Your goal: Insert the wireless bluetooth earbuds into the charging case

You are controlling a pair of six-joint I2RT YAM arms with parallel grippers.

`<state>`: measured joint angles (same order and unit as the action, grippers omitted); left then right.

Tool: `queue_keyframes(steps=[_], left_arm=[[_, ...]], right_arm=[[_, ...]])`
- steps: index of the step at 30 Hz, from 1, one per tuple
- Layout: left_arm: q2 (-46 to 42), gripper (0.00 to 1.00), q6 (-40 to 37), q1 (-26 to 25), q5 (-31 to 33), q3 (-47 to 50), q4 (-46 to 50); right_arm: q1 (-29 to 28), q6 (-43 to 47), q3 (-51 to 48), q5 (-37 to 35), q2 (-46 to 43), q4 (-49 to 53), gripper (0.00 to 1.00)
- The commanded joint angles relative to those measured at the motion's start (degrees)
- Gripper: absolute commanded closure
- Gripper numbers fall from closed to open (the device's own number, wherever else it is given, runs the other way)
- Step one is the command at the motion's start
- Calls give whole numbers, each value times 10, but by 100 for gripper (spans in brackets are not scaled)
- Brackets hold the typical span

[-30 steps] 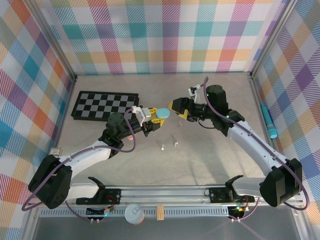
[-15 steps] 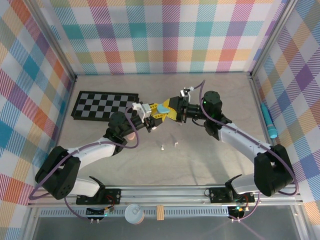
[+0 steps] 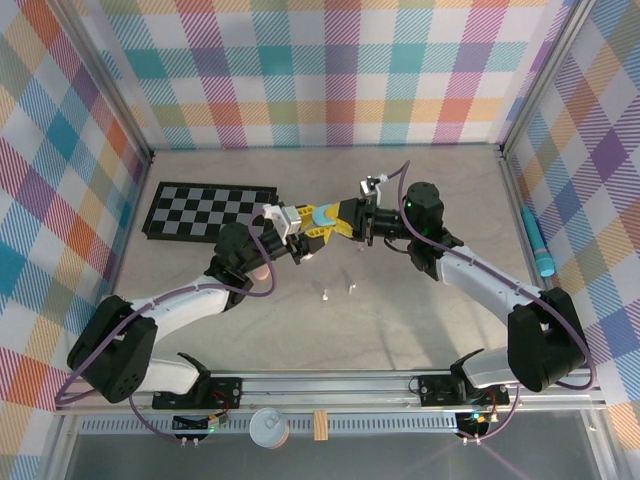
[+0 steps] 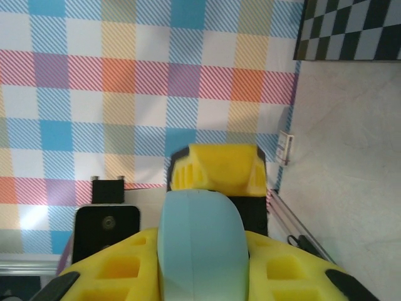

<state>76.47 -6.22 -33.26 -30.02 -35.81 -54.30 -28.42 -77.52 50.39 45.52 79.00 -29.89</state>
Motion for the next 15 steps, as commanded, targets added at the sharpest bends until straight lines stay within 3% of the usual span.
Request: queue_keyframes(steps=[1,6,15], left_arm=[[-39,44,-20,-2,16,3,48],[-84,19,-54,-2,73,29,160],[-158,1,-61,-4,168,61,308]], right_arm=[[9,106,34,-23,-21,106,82],[26,237,74,-100,-8,250,83],[35,351,171,-212,147,338,82]])
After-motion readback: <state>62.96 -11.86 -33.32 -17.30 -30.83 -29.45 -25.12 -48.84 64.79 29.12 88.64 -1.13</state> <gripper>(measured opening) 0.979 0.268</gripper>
